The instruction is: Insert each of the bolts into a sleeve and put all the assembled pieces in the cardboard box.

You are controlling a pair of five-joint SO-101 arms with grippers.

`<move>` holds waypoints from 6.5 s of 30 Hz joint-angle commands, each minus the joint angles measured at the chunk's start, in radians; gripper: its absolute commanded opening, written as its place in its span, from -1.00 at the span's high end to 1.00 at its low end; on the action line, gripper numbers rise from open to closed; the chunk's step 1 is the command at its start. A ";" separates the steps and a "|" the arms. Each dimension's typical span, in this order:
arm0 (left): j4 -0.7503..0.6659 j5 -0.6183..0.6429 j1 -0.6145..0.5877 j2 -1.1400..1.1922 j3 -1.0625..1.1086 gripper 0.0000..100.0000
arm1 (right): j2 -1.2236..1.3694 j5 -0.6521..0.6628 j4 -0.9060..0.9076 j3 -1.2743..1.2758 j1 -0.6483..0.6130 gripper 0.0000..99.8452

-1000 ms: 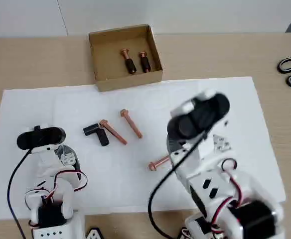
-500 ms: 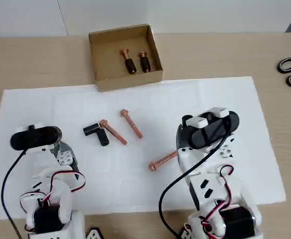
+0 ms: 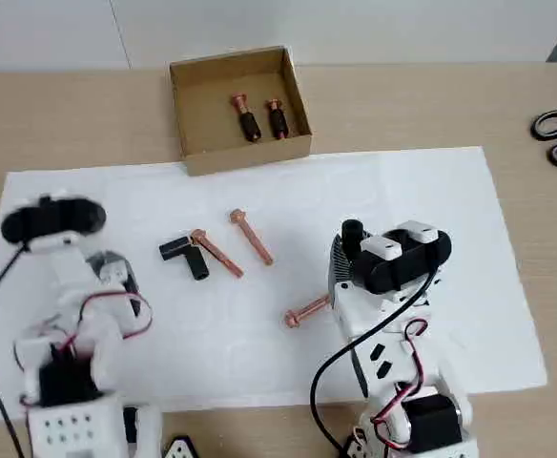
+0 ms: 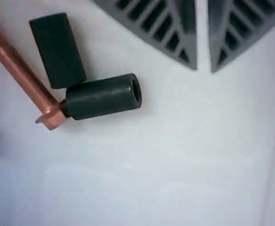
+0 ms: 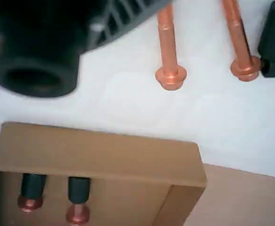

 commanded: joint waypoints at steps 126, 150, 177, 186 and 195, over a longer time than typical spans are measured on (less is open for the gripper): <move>0.621 0.608 0.474 1.841 -2.098 0.99 | -0.018 -0.008 -0.033 0.031 0.054 0.99; 0.589 0.540 0.468 1.151 -1.596 0.99 | -0.018 -0.008 -0.409 0.060 -0.042 0.99; 0.445 0.186 0.473 0.758 -1.595 0.99 | -0.018 0.209 -0.814 0.261 -0.194 0.99; 0.385 0.184 0.694 0.726 -1.595 0.99 | -0.018 0.207 -0.800 0.261 -0.194 0.99; 0.322 0.210 0.695 0.667 -1.399 0.99 | -0.018 0.207 -0.765 0.261 -0.191 0.99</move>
